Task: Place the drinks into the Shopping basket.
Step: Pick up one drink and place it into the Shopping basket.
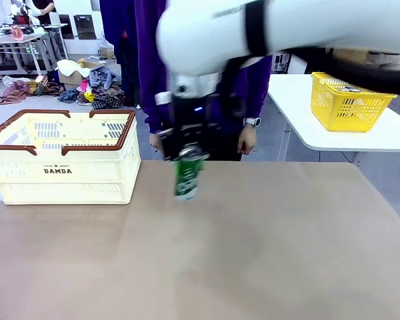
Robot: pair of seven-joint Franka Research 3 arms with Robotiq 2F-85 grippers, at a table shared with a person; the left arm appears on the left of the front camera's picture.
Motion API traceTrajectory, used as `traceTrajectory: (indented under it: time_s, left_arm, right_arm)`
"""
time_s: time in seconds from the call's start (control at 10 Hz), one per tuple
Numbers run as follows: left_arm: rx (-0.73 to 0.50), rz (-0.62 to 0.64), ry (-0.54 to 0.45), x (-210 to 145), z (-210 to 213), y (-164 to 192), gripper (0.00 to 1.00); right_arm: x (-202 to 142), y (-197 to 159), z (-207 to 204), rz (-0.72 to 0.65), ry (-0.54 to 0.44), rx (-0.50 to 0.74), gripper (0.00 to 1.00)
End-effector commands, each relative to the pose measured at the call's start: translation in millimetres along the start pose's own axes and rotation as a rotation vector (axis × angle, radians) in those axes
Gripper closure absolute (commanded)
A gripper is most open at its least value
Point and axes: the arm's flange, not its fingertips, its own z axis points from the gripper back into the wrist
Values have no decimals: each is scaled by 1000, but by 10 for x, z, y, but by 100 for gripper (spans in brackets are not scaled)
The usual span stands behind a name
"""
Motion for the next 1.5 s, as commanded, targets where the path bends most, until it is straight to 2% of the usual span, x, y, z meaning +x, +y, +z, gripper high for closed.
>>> traceTrajectory:
  time_s: [0.0, 0.1, 0.3, 0.5, 0.8, 1.1, 1.2, 1.3, 1.4]
  left_arm:
    - [-22, 2, -1, 1, 7, -26, 0]
    - [-22, 2, -1, 1, 7, -26, 0]
    - [-22, 2, -1, 1, 7, -26, 0]
    - [-22, 2, -1, 1, 7, -26, 0]
    - [-22, 2, -1, 1, 7, -26, 0]
    - [-22, 2, -1, 1, 7, -26, 0]
    - [-22, 2, -1, 1, 7, -26, 0]
    - [-22, 2, -1, 1, 7, -26, 0]
    - [-22, 2, -1, 1, 7, -26, 0]
  right_arm:
    - [620, 345, -150, 80, 83, -54, 100]
    - [716, 432, -390, 185, 138, -59, 100]
    - [742, 426, -669, 217, 154, -98, 100]
    - [717, 363, -833, 202, 143, -116, 100]
    - [706, 265, -899, 114, 141, -98, 100]
    - [705, 194, -903, 90, 136, -89, 100]
    - [692, 185, -896, 87, 131, -78, 56]
    - [688, 179, -890, 90, 132, -81, 0]
    - [678, 173, -882, 90, 130, -82, 0]
